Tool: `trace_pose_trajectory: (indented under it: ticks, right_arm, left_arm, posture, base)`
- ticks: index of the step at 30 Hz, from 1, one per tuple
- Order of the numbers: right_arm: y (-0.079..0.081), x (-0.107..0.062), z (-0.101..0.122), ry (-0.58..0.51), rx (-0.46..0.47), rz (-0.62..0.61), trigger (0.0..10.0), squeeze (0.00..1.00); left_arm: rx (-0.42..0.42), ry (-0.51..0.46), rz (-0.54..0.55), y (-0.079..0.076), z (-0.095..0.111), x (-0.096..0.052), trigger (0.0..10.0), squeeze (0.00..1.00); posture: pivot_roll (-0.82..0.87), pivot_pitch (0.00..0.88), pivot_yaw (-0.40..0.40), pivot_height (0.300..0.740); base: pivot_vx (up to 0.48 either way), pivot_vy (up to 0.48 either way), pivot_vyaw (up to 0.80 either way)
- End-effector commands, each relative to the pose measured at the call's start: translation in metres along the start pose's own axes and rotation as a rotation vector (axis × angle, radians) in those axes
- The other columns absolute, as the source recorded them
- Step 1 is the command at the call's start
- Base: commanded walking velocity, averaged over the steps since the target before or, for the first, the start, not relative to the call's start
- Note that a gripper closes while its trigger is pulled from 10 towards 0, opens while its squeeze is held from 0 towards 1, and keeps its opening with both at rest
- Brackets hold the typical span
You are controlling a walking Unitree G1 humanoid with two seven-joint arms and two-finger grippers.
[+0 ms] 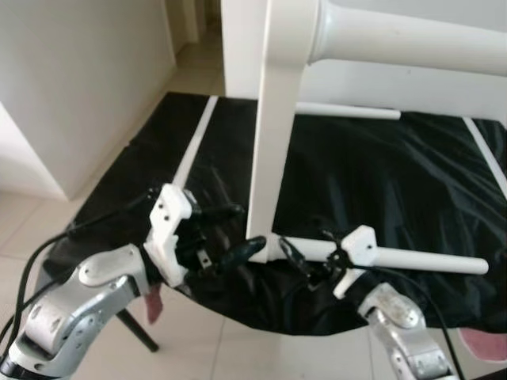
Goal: Building children table
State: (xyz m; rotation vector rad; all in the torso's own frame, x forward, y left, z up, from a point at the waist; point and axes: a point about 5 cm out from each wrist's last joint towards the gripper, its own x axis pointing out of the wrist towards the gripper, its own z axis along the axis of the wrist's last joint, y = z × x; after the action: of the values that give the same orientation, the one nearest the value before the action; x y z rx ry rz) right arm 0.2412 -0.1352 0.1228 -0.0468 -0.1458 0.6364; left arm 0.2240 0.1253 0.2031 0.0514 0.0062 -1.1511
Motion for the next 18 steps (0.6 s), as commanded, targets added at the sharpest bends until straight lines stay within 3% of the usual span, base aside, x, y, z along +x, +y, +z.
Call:
trace_pose_trajectory:
  ticks: [1, 8, 12, 16, 18]
  right_arm:
    - [-0.007, -0.006, -0.004, 0.037, -0.007, -0.010, 10.0, 0.00]
    - [-0.023, 0.002, -0.001, 0.064, -0.056, -0.076, 10.0, 0.00]
    - [-0.021, 0.014, 0.000, 0.046, -0.045, -0.092, 10.0, 0.00]
    - [-0.005, 0.039, -0.001, 0.022, -0.008, -0.035, 10.0, 0.00]
    - [-0.002, 0.042, -0.002, 0.022, -0.002, -0.022, 10.0, 0.00]
  left_arm:
    - [0.008, 0.042, -0.248, -0.013, -0.005, -0.003, 10.0, 0.00]
    - [0.030, 0.165, -0.279, -0.019, -0.022, -0.007, 10.0, 0.00]
    - [0.021, 0.176, -0.284, -0.022, -0.025, -0.006, 10.0, 0.00]
    - [0.009, 0.179, -0.312, -0.031, -0.027, -0.005, 10.0, 0.00]
    - [0.007, 0.179, -0.315, -0.032, -0.027, -0.005, 10.0, 0.00]
  posture:
    - [0.06, 0.029, 0.010, 0.740]
    - [0.06, 0.024, 0.012, 0.740]
    - [0.07, 0.021, 0.012, 0.740]
    - [0.09, 0.015, 0.004, 0.740]
    - [0.09, 0.013, 0.002, 0.740]
  base:
    - [0.000, 0.000, 0.00]
    - [0.000, 0.000, 0.00]
    - [0.000, 0.000, 0.00]
    - [0.000, 0.000, 0.00]
    - [0.000, 0.000, 0.00]
